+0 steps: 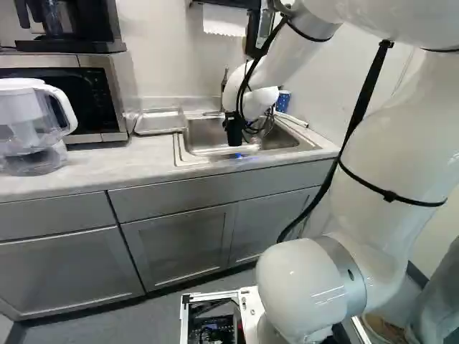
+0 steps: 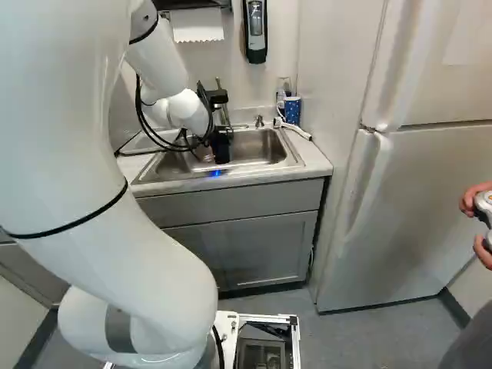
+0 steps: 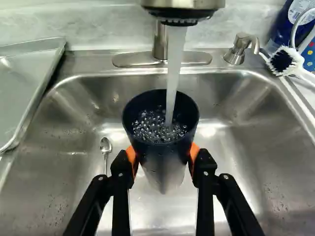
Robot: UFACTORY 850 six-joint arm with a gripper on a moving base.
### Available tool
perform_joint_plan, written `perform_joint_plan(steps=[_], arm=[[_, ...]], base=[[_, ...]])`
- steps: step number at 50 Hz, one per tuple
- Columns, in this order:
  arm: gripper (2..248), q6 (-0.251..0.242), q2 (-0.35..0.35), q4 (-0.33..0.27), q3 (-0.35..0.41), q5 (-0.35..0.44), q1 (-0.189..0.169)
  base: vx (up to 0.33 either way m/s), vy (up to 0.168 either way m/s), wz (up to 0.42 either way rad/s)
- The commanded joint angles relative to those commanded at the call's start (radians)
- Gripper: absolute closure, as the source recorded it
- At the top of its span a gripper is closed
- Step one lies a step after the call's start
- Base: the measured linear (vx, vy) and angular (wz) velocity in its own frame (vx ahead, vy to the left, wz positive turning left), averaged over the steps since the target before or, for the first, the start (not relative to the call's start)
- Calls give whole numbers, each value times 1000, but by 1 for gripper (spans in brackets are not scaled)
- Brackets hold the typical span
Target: Rinse the cup and place it in the tray
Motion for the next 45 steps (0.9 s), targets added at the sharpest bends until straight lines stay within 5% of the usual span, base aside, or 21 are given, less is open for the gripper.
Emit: perform_joint_plan(steps=[31,45], arm=[[129,0,0,0,0,0,1],[129,0,-2,0,-2,0,35]], base=[[0,0,0],[0,0,0]])
